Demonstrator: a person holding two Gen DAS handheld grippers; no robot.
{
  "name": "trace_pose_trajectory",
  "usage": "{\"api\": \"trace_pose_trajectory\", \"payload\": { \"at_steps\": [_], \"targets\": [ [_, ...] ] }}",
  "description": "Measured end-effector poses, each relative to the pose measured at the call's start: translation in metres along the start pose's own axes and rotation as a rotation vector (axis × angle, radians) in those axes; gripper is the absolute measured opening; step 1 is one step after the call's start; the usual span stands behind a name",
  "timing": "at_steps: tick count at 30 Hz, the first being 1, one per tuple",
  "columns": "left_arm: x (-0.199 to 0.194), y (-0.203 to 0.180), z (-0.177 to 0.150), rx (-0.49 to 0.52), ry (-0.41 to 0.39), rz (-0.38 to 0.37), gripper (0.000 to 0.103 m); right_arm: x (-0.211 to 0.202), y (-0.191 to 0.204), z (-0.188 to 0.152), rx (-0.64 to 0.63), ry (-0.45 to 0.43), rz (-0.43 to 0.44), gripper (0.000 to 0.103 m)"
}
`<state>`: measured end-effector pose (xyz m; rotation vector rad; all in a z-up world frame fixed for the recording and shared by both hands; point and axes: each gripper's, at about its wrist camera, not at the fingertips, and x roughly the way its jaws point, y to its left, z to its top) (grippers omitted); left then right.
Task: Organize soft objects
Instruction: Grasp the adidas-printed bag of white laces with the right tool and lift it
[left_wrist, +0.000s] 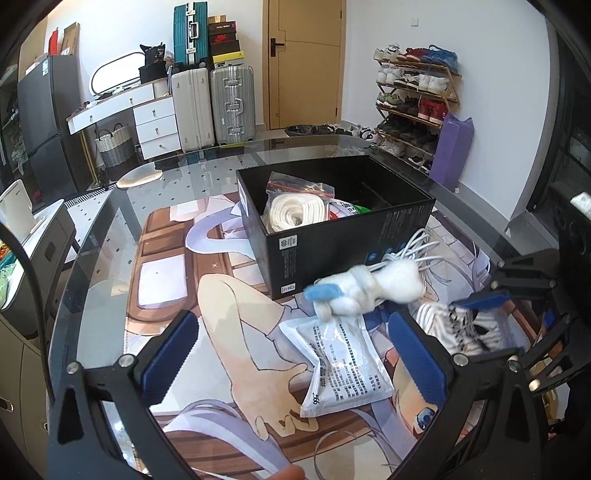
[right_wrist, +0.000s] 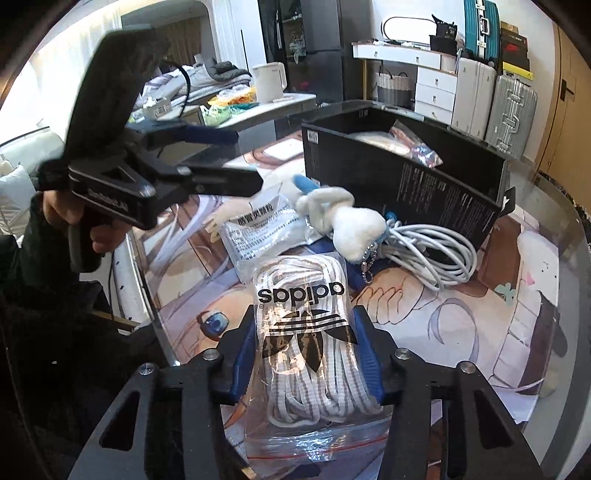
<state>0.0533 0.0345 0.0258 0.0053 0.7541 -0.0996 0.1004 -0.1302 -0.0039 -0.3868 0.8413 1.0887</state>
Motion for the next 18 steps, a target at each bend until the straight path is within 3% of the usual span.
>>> {"api": "trace_pose_trajectory", "payload": {
  "at_steps": [7,18],
  "targets": [
    [0.005,-0.006,-0.003,0.014,0.019,-0.008,0.103,-0.035,-0.009,0.006,0.042,-0.131,-0.006,0.05],
    [0.026,-0.021,-0.011,0.036,0.093,-0.017,0.103,-0.051,-0.037,0.008,0.149,-0.202,-0.097,0.05]
  ]
}}
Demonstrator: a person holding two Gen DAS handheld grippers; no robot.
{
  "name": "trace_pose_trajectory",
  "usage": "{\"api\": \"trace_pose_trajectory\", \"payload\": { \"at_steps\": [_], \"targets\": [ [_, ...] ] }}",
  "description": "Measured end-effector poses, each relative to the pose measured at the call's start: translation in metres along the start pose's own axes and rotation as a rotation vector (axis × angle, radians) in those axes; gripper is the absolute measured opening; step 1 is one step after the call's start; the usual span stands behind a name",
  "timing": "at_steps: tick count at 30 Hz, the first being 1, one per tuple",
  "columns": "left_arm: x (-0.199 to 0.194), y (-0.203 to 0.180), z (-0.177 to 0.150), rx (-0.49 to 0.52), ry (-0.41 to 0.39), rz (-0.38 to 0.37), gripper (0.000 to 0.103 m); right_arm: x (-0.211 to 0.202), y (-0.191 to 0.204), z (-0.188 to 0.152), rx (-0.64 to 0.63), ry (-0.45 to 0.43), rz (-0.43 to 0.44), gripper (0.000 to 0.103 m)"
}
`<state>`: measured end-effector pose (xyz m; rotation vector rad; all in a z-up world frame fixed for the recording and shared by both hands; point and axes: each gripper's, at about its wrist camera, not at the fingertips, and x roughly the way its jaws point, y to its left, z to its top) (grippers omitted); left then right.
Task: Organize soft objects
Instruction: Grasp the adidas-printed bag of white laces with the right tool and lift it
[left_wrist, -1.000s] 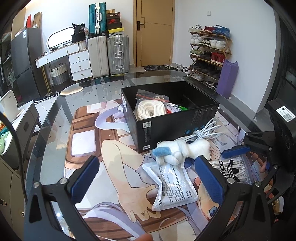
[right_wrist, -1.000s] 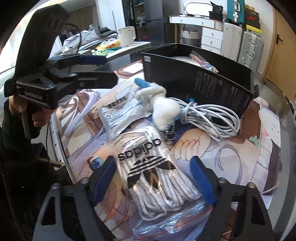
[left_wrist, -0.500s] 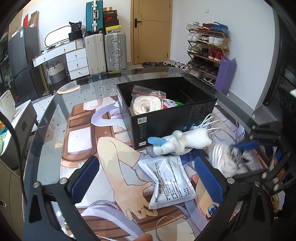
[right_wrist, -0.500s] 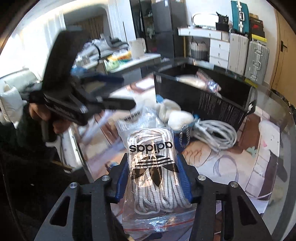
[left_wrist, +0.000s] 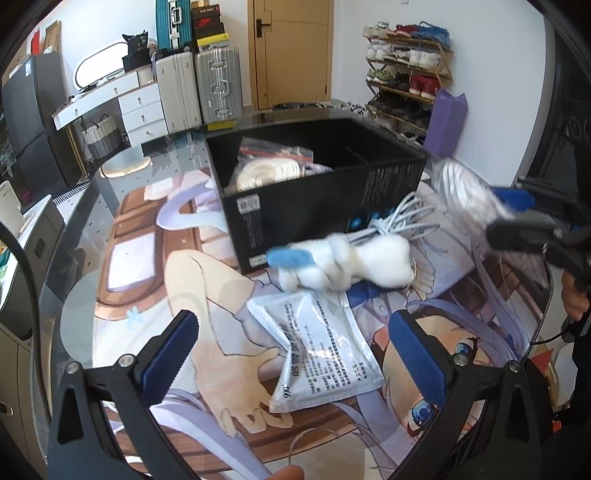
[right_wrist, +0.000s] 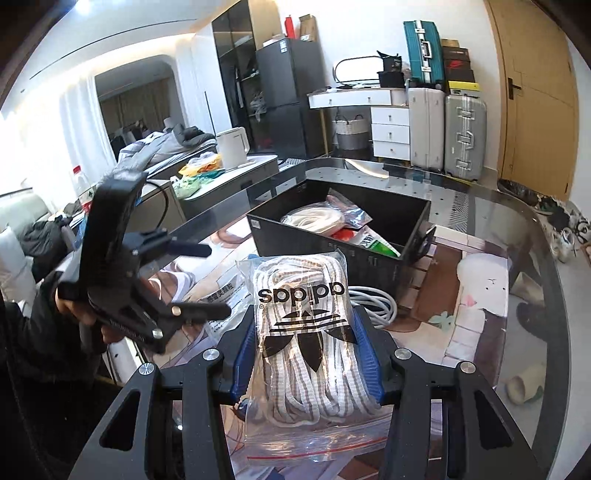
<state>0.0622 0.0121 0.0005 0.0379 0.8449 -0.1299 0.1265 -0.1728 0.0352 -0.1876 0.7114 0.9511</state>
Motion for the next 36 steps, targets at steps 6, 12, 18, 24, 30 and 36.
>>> {"api": "trace_pose_trajectory", "payload": {
  "at_steps": [6,12,18,24,30,36],
  "targets": [
    [0.018,-0.005,-0.004,-0.003,0.065,0.041,0.103,-0.001,-0.002,0.0,0.01,-0.005,-0.007,0.05],
    [0.023,0.001,-0.007,-0.025,0.091,0.043,0.103,-0.001,-0.002,0.001,0.012,-0.005,-0.008,0.05],
    [0.022,0.008,-0.009,-0.038,0.102,0.037,0.103,0.002,-0.004,0.0,0.015,-0.005,-0.006,0.05],
    [0.017,0.006,-0.008,-0.002,0.069,0.007,0.074,0.003,-0.005,0.0,0.015,-0.004,-0.006,0.05],
    [0.01,0.001,-0.008,0.033,0.049,-0.02,0.044,0.003,-0.004,-0.001,0.013,-0.004,-0.006,0.05],
    [0.003,0.001,-0.007,0.061,0.053,-0.033,0.035,0.003,-0.004,-0.002,0.014,-0.007,-0.006,0.05]
  ]
}}
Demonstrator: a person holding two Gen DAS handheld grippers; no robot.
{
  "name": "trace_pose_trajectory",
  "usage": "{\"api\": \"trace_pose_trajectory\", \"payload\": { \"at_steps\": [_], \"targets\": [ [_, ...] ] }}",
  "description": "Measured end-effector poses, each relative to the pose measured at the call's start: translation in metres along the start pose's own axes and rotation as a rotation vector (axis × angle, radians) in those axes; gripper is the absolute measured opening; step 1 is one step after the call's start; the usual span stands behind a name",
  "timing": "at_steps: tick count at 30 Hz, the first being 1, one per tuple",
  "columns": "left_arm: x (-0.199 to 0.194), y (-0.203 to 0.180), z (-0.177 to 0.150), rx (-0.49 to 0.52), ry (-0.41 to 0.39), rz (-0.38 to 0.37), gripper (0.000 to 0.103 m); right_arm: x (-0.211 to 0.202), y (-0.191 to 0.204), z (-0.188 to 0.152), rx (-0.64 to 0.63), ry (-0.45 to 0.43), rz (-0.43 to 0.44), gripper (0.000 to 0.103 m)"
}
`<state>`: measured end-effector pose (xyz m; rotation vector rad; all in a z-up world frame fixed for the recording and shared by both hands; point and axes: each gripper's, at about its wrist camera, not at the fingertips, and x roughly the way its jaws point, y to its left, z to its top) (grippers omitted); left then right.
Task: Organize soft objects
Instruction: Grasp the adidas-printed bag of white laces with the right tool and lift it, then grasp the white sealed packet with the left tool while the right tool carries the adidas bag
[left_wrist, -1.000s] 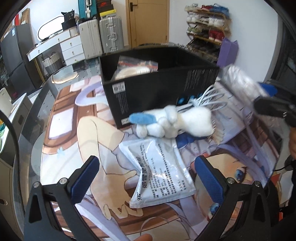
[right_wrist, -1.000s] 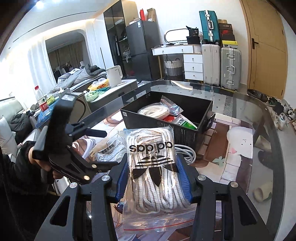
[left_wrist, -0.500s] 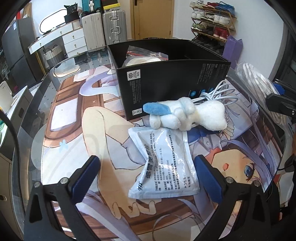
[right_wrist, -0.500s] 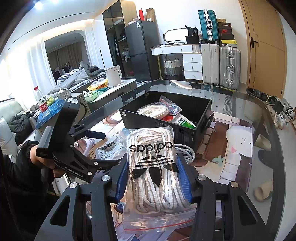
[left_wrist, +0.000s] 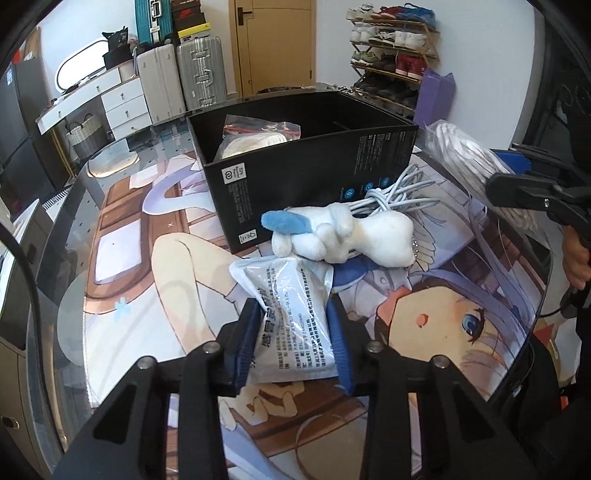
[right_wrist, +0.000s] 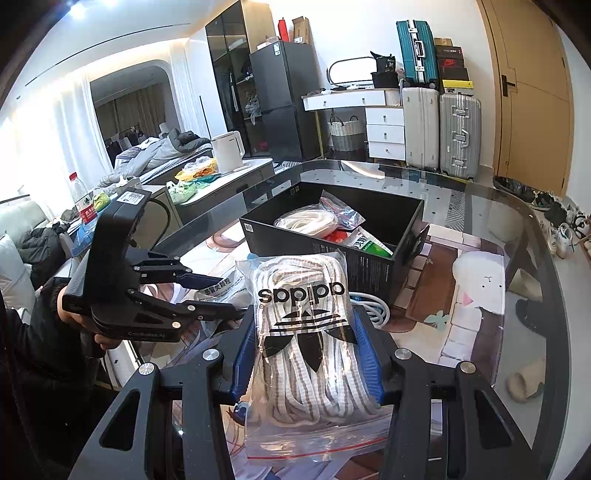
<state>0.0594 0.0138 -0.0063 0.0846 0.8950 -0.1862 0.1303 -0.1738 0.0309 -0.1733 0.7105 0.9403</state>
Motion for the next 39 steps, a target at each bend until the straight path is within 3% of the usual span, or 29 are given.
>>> {"api": "trace_pose_trajectory", "payload": {
  "at_steps": [8,19,39],
  "targets": [
    [-0.016,0.007,-0.003,-0.029,-0.035,0.007,0.034,-0.004,0.0,0.002,0.005,-0.014,-0.005,0.05],
    [-0.047,0.023,0.006,-0.102,-0.154,0.022,0.034,-0.007,0.002,0.005,0.012,-0.031,-0.022,0.05],
    [-0.063,0.015,0.037,-0.113,-0.264,0.008,0.034,-0.01,0.0,0.031,0.119,-0.036,-0.108,0.05]
  ]
}}
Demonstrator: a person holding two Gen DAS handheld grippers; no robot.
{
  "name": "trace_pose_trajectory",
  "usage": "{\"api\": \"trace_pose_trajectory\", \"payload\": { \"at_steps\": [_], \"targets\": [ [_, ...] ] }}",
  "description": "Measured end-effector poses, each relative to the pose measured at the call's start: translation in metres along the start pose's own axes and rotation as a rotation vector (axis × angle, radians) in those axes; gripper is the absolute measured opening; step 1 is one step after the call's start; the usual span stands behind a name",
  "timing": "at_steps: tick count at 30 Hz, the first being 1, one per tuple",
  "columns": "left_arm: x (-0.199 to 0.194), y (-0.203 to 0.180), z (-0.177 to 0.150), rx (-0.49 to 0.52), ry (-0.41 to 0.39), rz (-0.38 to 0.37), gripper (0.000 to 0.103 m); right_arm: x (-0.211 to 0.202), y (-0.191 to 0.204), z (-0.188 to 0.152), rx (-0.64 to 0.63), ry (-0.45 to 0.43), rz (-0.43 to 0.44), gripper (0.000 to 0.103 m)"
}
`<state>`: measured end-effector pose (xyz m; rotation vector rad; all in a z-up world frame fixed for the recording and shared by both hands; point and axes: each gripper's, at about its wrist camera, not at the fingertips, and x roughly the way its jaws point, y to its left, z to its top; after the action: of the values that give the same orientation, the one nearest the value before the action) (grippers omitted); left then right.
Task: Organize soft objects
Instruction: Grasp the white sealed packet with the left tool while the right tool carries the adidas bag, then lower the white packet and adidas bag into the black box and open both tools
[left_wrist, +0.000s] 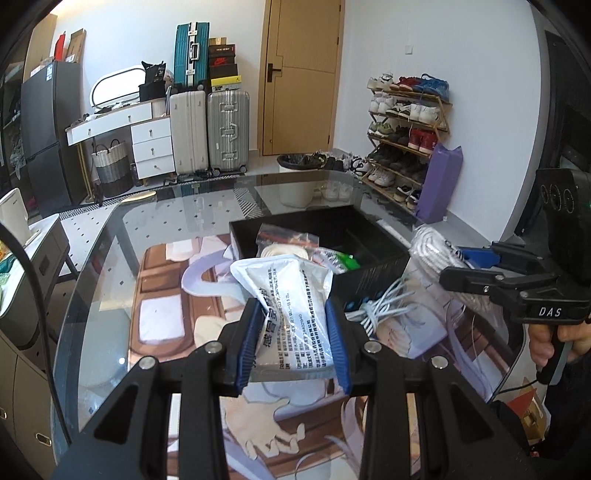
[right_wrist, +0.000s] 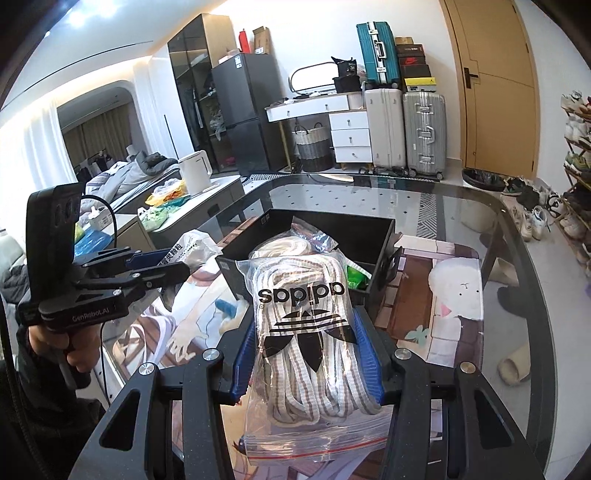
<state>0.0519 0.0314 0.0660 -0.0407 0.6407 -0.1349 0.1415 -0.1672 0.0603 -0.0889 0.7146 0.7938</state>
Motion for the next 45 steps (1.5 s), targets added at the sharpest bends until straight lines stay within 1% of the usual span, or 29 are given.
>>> {"api": "trace_pose_trajectory", "payload": {
  "at_steps": [6,10,20,29,39,45],
  "targets": [
    [0.004,-0.004,0.013,0.007,-0.024,-0.002,0.034,0.002,0.0,0.013,0.018,-0.005,-0.02,0.05],
    [0.011,-0.004,0.019,0.007,-0.03,-0.003,0.034,0.009,-0.001,0.019,0.021,0.014,-0.032,0.05],
    [0.038,0.001,0.03,-0.009,-0.006,-0.006,0.034,0.031,-0.003,0.037,0.034,0.058,-0.038,0.05],
    [0.057,0.002,0.039,-0.006,0.01,-0.006,0.034,0.057,-0.005,0.054,0.017,0.097,-0.042,0.049],
    [0.076,0.004,0.047,-0.005,0.028,0.009,0.034,0.092,-0.016,0.069,0.0,0.18,-0.071,0.049],
    [0.085,0.007,0.049,-0.016,0.041,0.012,0.034,0.107,-0.021,0.077,-0.01,0.208,-0.081,0.049]
  ]
}}
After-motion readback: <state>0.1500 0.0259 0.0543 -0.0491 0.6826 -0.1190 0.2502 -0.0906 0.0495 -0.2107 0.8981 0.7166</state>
